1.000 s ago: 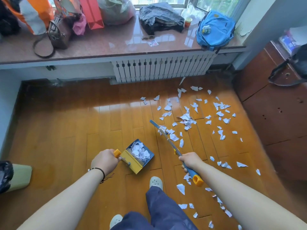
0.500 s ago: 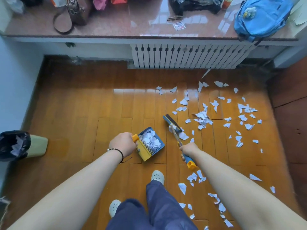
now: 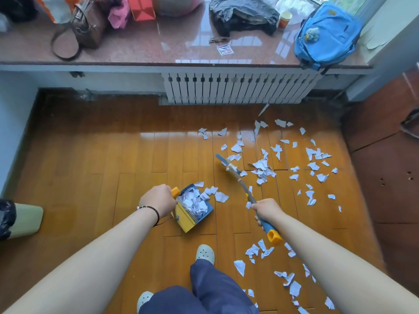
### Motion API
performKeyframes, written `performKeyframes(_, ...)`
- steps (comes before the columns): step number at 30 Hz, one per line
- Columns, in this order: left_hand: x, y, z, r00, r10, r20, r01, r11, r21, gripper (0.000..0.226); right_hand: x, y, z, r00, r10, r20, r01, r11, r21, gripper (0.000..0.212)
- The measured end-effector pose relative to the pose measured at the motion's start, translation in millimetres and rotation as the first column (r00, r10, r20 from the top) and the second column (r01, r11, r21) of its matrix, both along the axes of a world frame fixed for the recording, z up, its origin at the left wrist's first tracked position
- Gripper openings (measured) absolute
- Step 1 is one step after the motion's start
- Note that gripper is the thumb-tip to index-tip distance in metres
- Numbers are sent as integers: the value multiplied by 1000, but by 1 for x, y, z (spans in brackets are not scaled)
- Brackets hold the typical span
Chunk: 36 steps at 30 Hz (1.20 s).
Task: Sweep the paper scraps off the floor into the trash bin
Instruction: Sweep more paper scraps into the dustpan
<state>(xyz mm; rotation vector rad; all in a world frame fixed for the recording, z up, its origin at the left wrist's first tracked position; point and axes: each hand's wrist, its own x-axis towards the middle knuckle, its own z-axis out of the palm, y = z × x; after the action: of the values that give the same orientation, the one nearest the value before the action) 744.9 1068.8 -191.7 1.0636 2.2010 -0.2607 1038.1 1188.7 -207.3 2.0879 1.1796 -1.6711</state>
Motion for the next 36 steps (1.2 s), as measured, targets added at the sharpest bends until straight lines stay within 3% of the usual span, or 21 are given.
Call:
performKeyframes(5, 0, -8, 0, 1000, 11, -15, -11, 1000, -16, 25, -3, 34, -22, 998, 8, 67, -11, 999, 40, 25)
performKeyframes(10, -7, -10, -1, 1000, 29, -2, -29, 999, -20, 23, -26, 17, -48, 999, -21, 43, 25, 996, -83, 36)
performKeyframes(16, -7, -2, 0, 999, 33, -2, -33, 999, -11, 26, -52, -27, -30, 1000, 19, -22, -22, 984, -176, 14)
performKeyframes(19, -7, 1, 1, 1000, 28, 7, -28, 1000, -6, 21, -52, -22, -15, 998, 60, -30, -65, 979, -192, 15)
performKeyframes(28, -9, -11, 4, 1000, 30, -1, -30, 1000, -2, 26, -50, -13, 7, 997, 76, -20, -78, 989, -124, 19)
performKeyframes(36, -24, -51, 2, 992, 126, 2, -126, 992, -6, 22, -73, 30, -20, 999, 0, 44, 0, 1000, -13, 29)
